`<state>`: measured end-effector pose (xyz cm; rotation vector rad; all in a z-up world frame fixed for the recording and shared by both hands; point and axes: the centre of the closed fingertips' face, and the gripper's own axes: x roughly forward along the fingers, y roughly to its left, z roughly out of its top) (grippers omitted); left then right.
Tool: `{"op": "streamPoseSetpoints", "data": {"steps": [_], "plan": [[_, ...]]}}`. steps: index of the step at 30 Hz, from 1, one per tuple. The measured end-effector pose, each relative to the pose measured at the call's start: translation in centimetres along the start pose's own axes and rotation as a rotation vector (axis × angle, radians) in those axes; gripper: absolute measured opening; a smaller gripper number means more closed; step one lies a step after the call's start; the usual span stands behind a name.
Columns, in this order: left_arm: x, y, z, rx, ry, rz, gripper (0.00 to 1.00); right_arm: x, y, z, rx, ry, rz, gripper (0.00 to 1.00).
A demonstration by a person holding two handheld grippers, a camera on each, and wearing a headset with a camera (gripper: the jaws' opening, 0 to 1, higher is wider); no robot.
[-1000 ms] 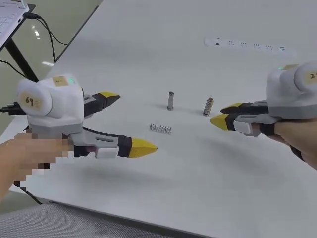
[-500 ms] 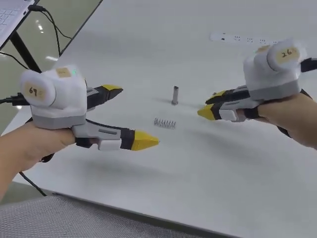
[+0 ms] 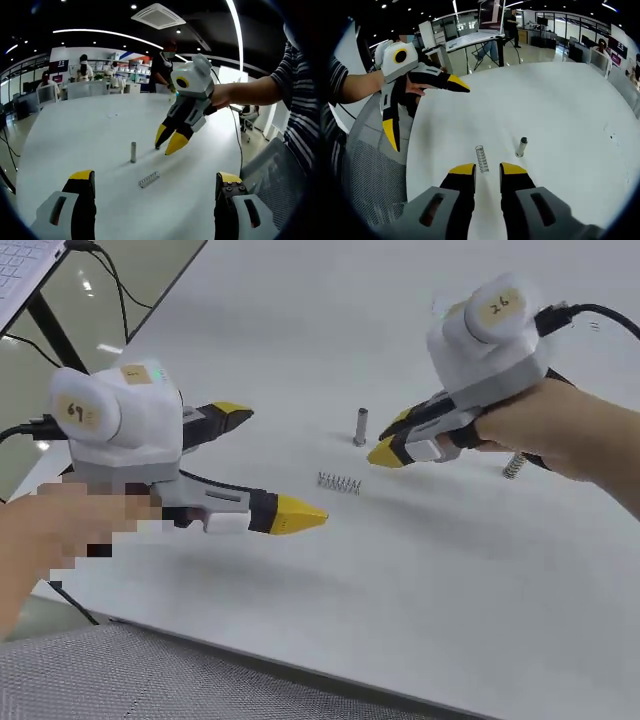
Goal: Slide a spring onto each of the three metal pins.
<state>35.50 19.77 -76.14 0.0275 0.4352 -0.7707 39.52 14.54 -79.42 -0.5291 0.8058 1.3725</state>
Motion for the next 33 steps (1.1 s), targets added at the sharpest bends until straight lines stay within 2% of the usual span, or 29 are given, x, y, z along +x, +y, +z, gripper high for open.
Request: {"op": "streamPoseSetpoints", "data": {"steps": [12, 20, 24, 28, 33], "plan": [[-0.1, 0.1, -0.3, -0.007, 0.001, 0.005, 0.98, 2.8, 0.5, -0.7, -0.143, 0.163, 0.014, 0.16], [-0.3, 0.2, -0.8, 0.001, 0.017, 0.006, 0.98, 4.3, 1.0, -1.3, -0.212, 0.231, 0.023, 0.14], [-0.4, 0.4, -0.8, -0.001, 0.015, 0.009, 0.98, 5.1, 1.0, -1.8, -0.227, 0.260, 0.028, 0.13], [-0.6, 0.6, -0.8, -0.002, 0.013, 0.013, 0.98, 6.2, 0.2, -2.5, -0.232, 0.286, 0.031, 0.13], [-0.9, 0.8, -0.9, -0.005, 0.014, 0.018, 0.98, 6.5, 0.3, -3.2, -0.233, 0.313, 0.023, 0.12]]}}
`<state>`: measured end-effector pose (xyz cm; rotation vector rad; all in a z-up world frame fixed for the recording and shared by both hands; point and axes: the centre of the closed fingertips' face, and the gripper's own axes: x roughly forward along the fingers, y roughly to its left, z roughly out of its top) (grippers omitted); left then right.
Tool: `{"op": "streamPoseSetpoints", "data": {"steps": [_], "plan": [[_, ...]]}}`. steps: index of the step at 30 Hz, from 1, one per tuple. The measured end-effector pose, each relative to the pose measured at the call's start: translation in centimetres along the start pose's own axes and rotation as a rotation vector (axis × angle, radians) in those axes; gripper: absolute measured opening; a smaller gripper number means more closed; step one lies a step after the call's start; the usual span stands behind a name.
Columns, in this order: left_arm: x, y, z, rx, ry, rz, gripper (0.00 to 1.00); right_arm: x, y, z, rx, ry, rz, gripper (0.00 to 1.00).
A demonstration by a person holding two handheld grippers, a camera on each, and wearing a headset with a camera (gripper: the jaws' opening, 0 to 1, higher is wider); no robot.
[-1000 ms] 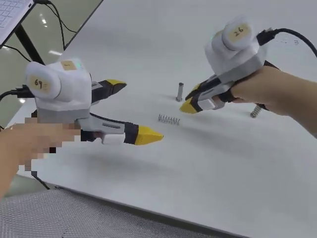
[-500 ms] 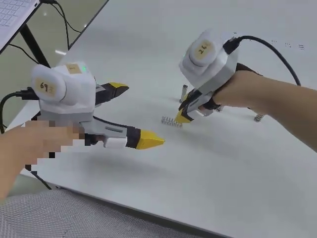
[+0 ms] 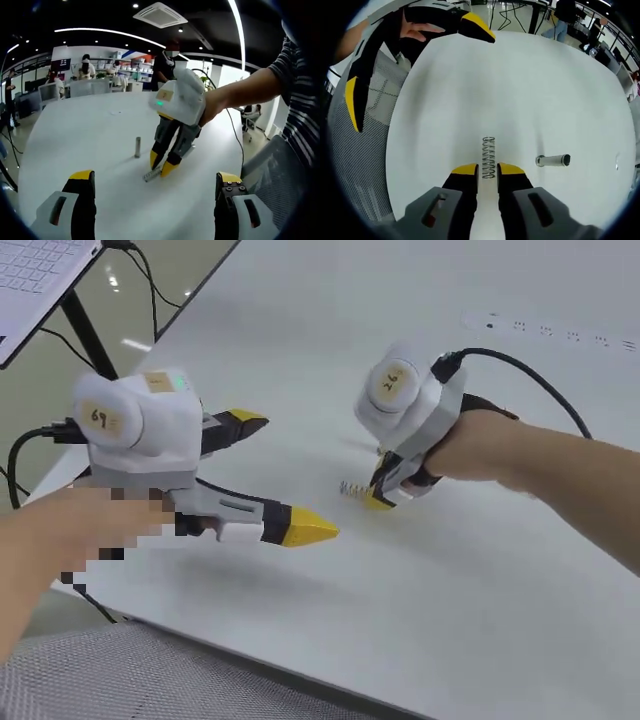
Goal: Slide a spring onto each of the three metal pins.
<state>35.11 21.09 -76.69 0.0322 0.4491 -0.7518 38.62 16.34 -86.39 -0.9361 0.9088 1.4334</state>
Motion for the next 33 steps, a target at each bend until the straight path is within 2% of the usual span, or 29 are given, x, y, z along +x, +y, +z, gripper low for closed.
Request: {"op": "streamPoseSetpoints", "data": {"steps": [7, 12, 15, 18, 25, 33], "plan": [[-0.3, 0.1, -0.2, -0.005, -0.001, 0.008, 0.98, -0.2, 0.2, 0.1, 0.002, -0.006, -0.001, 0.08], [-0.4, 0.1, -0.3, -0.009, 0.000, 0.010, 0.98, -0.3, 0.3, 0.1, -0.031, -0.010, -0.010, 0.08], [-0.2, -0.1, -0.3, -0.008, 0.002, 0.005, 0.98, -0.4, 0.4, 0.2, -0.068, -0.018, -0.016, 0.08], [0.0, -0.4, -0.2, -0.003, 0.004, -0.002, 0.98, -0.8, 0.5, 0.1, -0.055, -0.029, -0.013, 0.08], [0.9, -1.1, 0.6, 0.014, 0.004, -0.025, 0.98, -3.2, 0.7, -0.2, -0.054, -0.068, -0.017, 0.07], [2.1, -2.3, 1.0, 0.035, 0.012, -0.068, 0.97, -5.3, 0.7, -1.7, -0.014, -0.086, -0.025, 0.07]]}}
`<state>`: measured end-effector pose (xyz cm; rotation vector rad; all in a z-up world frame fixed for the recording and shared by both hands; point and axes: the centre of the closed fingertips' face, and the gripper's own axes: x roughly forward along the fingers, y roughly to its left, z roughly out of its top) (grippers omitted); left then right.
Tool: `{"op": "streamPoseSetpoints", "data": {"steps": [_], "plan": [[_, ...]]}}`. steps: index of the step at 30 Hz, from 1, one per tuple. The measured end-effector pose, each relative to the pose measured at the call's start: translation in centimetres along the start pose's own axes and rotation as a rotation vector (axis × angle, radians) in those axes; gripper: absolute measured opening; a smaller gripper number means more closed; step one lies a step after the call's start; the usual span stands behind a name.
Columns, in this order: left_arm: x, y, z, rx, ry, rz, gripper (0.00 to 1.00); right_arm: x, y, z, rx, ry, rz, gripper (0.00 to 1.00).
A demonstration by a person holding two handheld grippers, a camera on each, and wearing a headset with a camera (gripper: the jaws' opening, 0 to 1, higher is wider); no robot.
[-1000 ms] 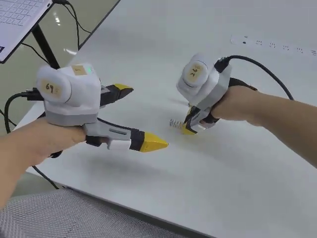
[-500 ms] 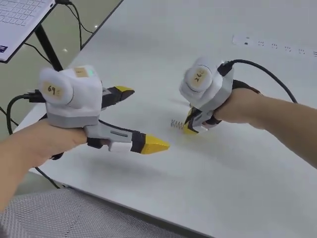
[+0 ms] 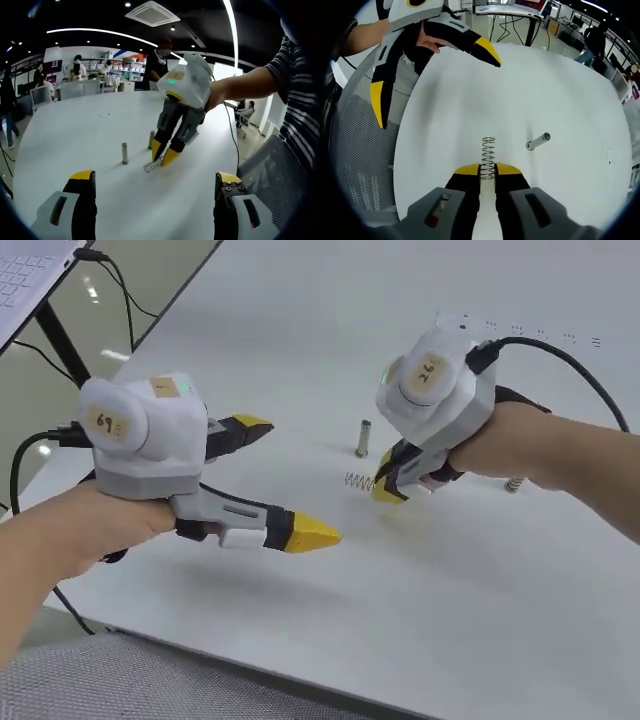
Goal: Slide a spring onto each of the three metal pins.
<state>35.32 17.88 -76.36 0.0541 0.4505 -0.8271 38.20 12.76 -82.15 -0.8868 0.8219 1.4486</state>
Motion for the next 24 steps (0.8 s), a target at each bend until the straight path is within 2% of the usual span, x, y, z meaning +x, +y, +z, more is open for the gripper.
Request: {"op": "streamPoseSetpoints", "data": {"steps": [7, 9, 13, 16, 20, 24], "plan": [[1.2, -0.9, 0.6, 0.009, -0.001, -0.041, 0.96, -2.0, 0.6, -1.1, 0.015, -0.009, -0.016, 0.07], [1.6, -1.1, 0.7, 0.012, 0.000, -0.046, 0.96, -1.9, 0.6, -1.6, 0.018, -0.013, -0.014, 0.07], [2.3, -1.7, 1.0, 0.017, -0.002, -0.072, 0.94, -3.0, 1.3, -2.1, 0.007, -0.019, -0.019, 0.07], [2.5, -2.2, 1.1, 0.020, -0.001, -0.094, 0.90, -3.5, 1.9, -2.6, -0.031, -0.012, -0.020, 0.07], [2.9, -2.7, 1.1, 0.028, 0.005, -0.113, 0.89, -4.2, 2.2, -3.0, -0.023, -0.019, -0.023, 0.07], [3.4, -4.0, 1.1, 0.016, 0.017, -0.164, 0.80, -5.1, 2.6, -3.0, -0.021, -0.035, -0.033, 0.07]]}}
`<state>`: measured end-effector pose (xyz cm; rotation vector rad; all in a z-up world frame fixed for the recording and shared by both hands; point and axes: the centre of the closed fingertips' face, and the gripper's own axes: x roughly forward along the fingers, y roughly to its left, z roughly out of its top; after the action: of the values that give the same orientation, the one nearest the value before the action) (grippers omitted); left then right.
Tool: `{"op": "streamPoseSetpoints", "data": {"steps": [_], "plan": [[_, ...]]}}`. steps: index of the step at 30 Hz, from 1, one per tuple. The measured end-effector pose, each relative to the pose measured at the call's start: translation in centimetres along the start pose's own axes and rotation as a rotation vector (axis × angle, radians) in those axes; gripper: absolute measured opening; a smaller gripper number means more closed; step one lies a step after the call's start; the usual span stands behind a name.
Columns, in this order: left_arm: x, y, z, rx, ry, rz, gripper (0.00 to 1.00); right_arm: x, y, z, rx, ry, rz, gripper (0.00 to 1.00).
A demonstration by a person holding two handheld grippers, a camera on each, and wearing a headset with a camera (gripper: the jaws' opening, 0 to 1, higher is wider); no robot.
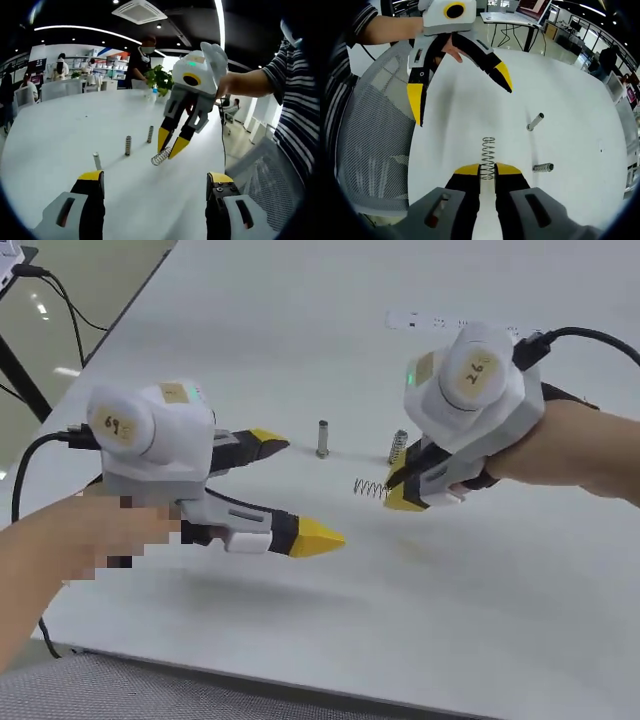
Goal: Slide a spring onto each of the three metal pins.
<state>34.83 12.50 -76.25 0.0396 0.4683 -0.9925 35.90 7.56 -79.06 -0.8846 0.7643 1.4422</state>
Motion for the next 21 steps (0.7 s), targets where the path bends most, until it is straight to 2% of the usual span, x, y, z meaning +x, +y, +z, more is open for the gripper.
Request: {"op": "streamPoseSetpoints", "data": {"steps": [4, 7, 11, 13, 15, 17, 21], "plan": [[0.9, -0.9, -0.2, 0.017, 0.015, -0.033, 0.78, -0.5, 0.7, -0.5, -0.048, 0.009, -0.006, 0.07], [1.6, -1.5, -0.3, 0.028, 0.020, -0.057, 0.76, -0.7, 1.0, -0.8, -0.045, 0.007, -0.004, 0.07], [2.7, -1.9, -0.6, 0.020, 0.028, -0.090, 0.65, -0.8, 1.6, -0.9, -0.057, 0.008, 0.001, 0.07], [3.1, -2.1, -0.3, 0.027, 0.023, -0.100, 0.61, -1.0, 1.8, -0.9, -0.062, 0.008, 0.001, 0.07], [3.5, -2.4, 0.1, -0.002, 0.016, -0.127, 0.56, -1.2, 1.9, -0.6, -0.067, -0.003, 0.002, 0.07], [3.8, -2.4, 0.6, 0.001, -0.005, -0.130, 0.51, -1.4, 1.9, -0.5, -0.070, -0.011, 0.003, 0.07], [4.2, -2.5, 1.1, 0.017, -0.011, -0.139, 0.42, -1.6, 1.9, -0.6, -0.070, -0.018, 0.000, 0.07]]}}
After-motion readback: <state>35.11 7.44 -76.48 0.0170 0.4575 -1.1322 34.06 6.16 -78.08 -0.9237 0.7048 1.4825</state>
